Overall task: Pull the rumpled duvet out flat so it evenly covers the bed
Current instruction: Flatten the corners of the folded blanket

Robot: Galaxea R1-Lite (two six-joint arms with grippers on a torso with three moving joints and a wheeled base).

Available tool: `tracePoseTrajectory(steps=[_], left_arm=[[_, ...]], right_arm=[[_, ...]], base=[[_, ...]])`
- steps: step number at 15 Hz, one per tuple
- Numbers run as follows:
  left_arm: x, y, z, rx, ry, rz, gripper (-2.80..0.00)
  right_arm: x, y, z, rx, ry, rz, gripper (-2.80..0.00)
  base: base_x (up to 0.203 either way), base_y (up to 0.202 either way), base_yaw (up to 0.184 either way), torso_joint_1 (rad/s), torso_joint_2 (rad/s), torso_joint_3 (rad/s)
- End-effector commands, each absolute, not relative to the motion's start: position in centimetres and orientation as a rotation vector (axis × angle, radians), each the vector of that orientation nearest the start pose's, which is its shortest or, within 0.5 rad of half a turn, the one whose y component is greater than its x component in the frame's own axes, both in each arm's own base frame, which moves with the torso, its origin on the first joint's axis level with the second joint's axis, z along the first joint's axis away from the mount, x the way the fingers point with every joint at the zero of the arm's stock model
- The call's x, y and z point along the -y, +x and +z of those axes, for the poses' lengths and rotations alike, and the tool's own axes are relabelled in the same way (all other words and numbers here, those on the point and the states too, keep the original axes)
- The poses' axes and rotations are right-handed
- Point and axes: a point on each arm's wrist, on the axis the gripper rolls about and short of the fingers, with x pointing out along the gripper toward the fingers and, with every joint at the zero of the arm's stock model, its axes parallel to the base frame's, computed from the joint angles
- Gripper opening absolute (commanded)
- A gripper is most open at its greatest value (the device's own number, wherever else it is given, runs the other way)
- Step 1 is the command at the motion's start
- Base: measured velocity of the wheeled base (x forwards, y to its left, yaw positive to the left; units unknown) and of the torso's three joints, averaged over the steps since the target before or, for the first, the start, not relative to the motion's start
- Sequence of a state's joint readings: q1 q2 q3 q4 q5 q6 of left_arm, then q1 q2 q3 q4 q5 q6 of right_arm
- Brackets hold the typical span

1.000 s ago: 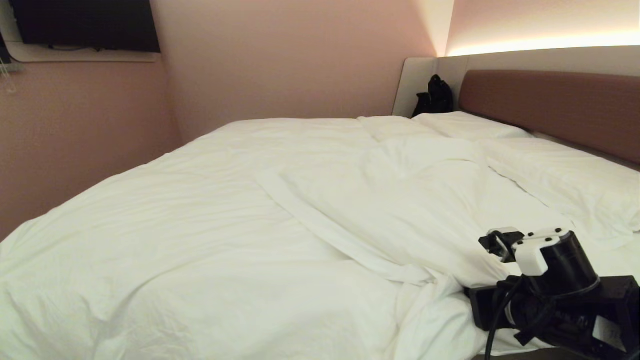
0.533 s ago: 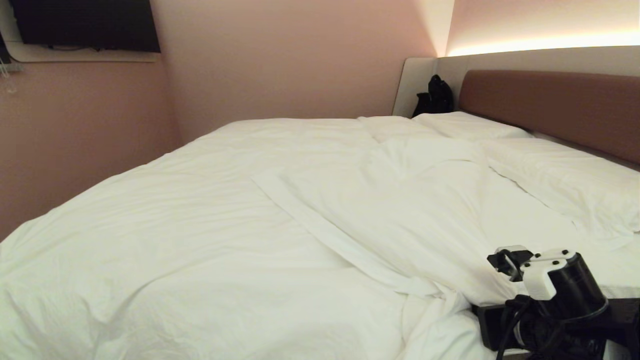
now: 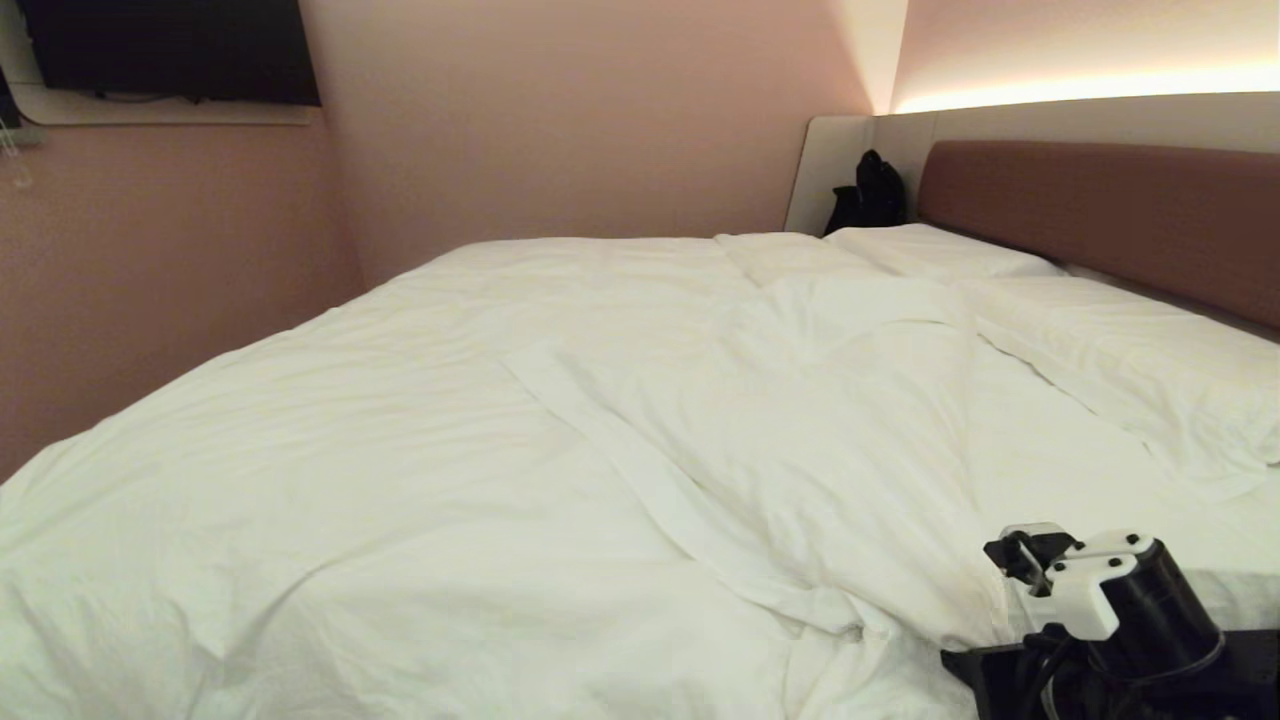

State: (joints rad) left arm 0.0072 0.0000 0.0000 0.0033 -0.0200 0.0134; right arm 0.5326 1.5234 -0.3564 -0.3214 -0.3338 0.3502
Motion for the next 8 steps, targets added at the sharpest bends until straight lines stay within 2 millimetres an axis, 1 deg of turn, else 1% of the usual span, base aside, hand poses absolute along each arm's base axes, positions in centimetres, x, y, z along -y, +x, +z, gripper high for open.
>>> tracePoseTrajectory(steps=[1,4,6,8], left_arm=[[0.1,-2.3,7.5,-0.003,0.014,-0.012,-2.80],[0.1,-2.3,7.5,-0.003,0.014,-0.012,-2.80],[0.1,-2.3,7.5,-0.003,0.014,-0.012,-2.80],[0.1,-2.3,7.5,-0.005,0.014,-0.012,-2.80]], right_arm=[[-9.2,17.0,9.4,-0.775,-0.018,0.051,0.00],[-9.4,16.9,10.0,-0.743,-0.009,0.067,0.00],[-9.7,16.7,11.9,-0.660,0.022,0.102,0.00],[-10.0,16.3,14.6,-0.566,0.050,0.145,0.00]], base=[[0.000,0.000,0.000,0.000,0.00,0.000],[0.000,0.000,0.000,0.000,0.00,0.000],[0.000,0.000,0.000,0.000,0.00,0.000],[0.000,0.000,0.000,0.000,0.00,0.000]])
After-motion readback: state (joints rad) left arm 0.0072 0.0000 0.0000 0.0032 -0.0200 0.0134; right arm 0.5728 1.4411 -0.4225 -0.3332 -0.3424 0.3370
